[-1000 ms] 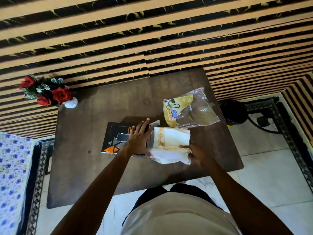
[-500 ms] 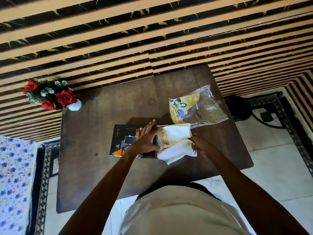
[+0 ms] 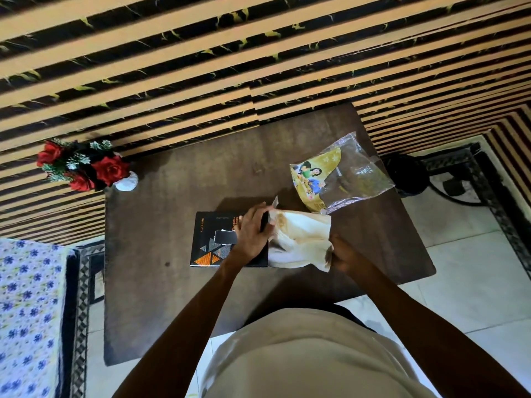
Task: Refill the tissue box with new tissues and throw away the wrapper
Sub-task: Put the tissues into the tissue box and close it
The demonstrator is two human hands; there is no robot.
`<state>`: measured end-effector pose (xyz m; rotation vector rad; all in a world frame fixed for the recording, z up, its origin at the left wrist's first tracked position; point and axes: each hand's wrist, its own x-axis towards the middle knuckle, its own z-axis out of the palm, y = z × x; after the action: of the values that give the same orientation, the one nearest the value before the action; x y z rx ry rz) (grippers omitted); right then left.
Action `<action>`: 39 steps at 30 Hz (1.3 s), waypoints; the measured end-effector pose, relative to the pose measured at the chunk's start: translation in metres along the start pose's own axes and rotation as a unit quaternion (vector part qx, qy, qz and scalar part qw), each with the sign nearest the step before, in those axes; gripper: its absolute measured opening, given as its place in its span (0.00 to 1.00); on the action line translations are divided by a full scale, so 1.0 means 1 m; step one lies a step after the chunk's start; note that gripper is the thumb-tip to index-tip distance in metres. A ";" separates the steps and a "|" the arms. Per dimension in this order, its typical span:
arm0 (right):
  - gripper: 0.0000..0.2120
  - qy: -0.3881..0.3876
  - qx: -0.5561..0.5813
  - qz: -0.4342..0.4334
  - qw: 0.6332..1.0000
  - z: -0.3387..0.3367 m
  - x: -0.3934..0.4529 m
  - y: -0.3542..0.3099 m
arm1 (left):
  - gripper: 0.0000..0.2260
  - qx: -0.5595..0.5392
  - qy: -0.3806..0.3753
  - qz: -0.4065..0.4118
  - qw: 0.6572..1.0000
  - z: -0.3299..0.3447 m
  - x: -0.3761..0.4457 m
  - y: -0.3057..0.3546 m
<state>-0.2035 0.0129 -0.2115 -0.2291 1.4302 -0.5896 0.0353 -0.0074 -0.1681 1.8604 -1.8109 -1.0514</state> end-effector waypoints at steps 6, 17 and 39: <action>0.11 -0.011 -0.165 -0.052 0.985 0.002 -0.004 -0.005 | 0.07 -0.014 0.003 0.009 1.000 -0.002 0.003 -0.004; 0.19 -0.050 -0.165 -0.024 0.985 0.012 -0.009 -0.021 | 0.13 0.011 0.093 -0.004 0.996 0.013 -0.007 0.000; 0.26 -0.091 -0.097 -0.032 0.991 0.032 0.012 0.006 | 0.39 0.147 -0.118 0.080 0.979 -0.018 -0.006 -0.012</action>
<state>-0.1708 0.0058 -0.2197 -0.4731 1.3065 -0.4702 0.0569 -0.0046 -0.1624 1.7679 -2.3203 -1.0282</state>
